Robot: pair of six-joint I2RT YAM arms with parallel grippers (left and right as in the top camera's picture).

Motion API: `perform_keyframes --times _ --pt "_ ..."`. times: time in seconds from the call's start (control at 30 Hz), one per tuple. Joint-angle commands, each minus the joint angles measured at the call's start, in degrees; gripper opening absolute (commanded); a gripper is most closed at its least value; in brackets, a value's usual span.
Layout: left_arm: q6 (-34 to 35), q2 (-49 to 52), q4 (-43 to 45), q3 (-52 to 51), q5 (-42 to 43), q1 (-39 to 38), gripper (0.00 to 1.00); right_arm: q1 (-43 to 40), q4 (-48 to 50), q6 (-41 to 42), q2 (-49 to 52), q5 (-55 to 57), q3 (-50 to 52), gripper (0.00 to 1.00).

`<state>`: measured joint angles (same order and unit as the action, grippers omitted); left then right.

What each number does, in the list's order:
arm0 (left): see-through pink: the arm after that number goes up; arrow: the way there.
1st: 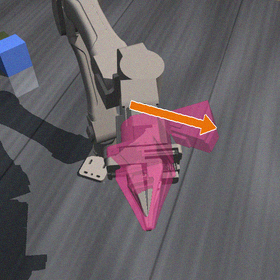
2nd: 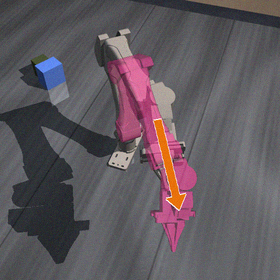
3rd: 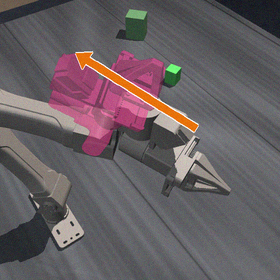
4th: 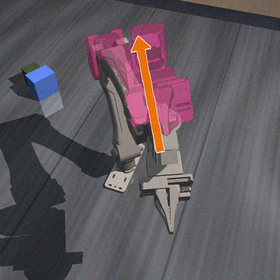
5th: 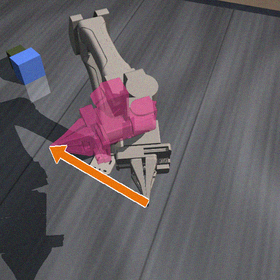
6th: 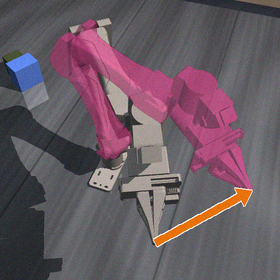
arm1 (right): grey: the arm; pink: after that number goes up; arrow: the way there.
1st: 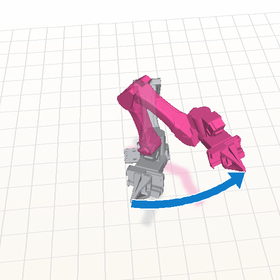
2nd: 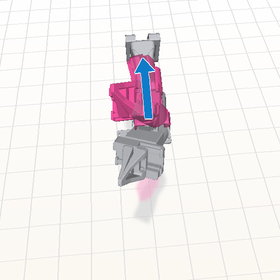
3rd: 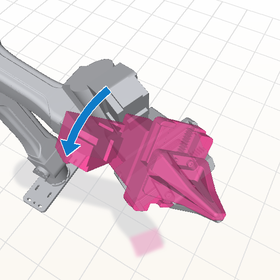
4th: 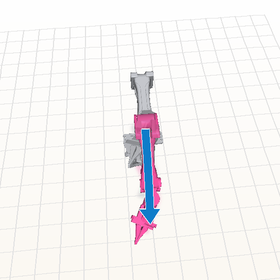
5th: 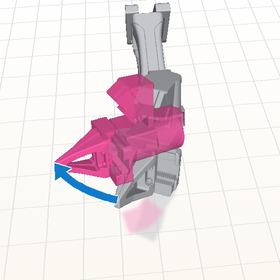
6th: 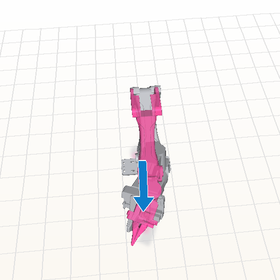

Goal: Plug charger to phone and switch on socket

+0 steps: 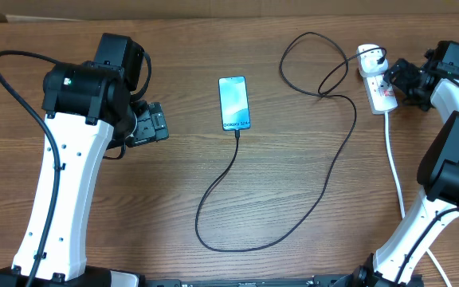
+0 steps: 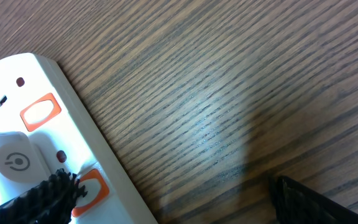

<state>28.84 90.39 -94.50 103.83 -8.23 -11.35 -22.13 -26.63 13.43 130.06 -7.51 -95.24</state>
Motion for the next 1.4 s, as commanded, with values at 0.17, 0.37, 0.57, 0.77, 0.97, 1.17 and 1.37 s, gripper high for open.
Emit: perform_keyframes --times 0.17,0.37,0.57,0.77,0.97,1.17,1.37 --pt "1.2 0.3 0.2 -0.3 -0.7 0.1 1.0 0.3 -1.2 0.0 4.3 -1.6 1.1 1.0" --pt "1.2 0.3 0.2 -0.3 -0.7 0.1 1.0 0.3 -1.9 -0.1 5.4 -1.6 1.1 1.0" --pt "1.2 0.3 0.2 -0.3 -0.7 0.1 1.0 0.3 -3.1 -3.3 5.4 -2.9 1.1 1.0" --pt "1.2 0.3 0.2 -0.3 -0.7 0.1 1.0 0.3 -3.7 -3.5 5.4 -2.9 1.1 1.0" --pt "1.2 0.3 0.2 -0.3 -0.7 0.1 1.0 0.3 -4.0 -3.5 5.4 -2.9 1.1 1.0" --pt "1.2 0.3 0.2 -0.3 -0.8 0.1 1.0 0.3 -4.1 -3.5 5.4 -2.9 1.1 1.0" --pt "1.2 0.3 0.3 -0.3 -0.8 0.1 1.0 0.3 -4.2 -3.5 5.4 -2.9 1.1 1.0"
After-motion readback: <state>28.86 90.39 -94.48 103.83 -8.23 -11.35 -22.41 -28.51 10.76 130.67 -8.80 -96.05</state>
